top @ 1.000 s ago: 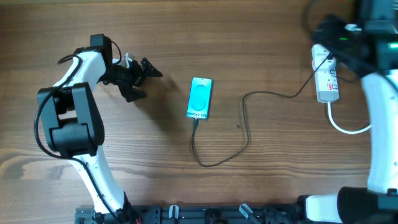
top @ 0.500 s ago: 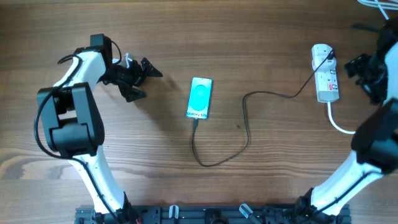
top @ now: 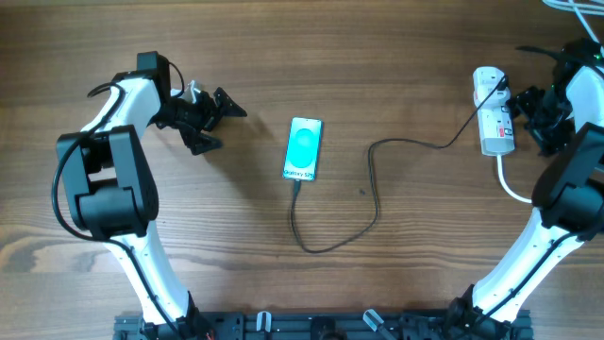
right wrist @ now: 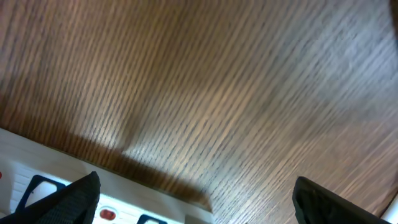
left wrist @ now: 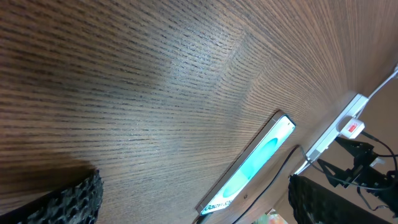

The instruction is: Plug charger to phone and switch on socket

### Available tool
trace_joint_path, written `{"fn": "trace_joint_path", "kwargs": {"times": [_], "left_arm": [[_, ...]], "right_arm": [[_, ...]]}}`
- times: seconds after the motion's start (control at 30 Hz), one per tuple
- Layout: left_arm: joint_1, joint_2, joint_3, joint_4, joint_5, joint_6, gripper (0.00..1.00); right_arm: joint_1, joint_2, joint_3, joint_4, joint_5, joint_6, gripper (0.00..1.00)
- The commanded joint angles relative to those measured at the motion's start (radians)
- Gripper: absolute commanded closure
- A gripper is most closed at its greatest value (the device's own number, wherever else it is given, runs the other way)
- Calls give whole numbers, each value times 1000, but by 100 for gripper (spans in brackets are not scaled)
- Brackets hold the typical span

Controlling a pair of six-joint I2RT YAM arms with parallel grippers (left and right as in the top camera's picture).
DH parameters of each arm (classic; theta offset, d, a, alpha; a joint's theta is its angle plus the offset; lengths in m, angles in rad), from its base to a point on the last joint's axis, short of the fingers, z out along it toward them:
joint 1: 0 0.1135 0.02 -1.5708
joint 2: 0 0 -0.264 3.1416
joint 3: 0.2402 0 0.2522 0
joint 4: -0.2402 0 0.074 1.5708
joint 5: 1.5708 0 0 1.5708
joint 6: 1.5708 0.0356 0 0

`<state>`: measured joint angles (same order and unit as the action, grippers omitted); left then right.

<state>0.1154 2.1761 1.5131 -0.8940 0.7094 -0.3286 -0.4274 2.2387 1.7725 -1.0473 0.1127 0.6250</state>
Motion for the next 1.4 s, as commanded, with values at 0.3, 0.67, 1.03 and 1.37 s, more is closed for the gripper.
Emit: {"fn": "trace_joint_path", "kwargs": {"times": [0.3, 0.67, 1.03, 1.37], "left_arm": [[5, 49, -19, 3, -79, 3, 0], [5, 49, -19, 3, -79, 3, 0], [6, 49, -19, 3, -79, 3, 0], [5, 49, -19, 3, -79, 3, 0]], "right_arm": [[-3, 29, 2, 122, -138, -211, 0], [-3, 30, 2, 51, -137, -209, 0], [-3, 30, 1, 101, -92, -177, 0], [-2, 30, 0, 77, -168, -206, 0]]}}
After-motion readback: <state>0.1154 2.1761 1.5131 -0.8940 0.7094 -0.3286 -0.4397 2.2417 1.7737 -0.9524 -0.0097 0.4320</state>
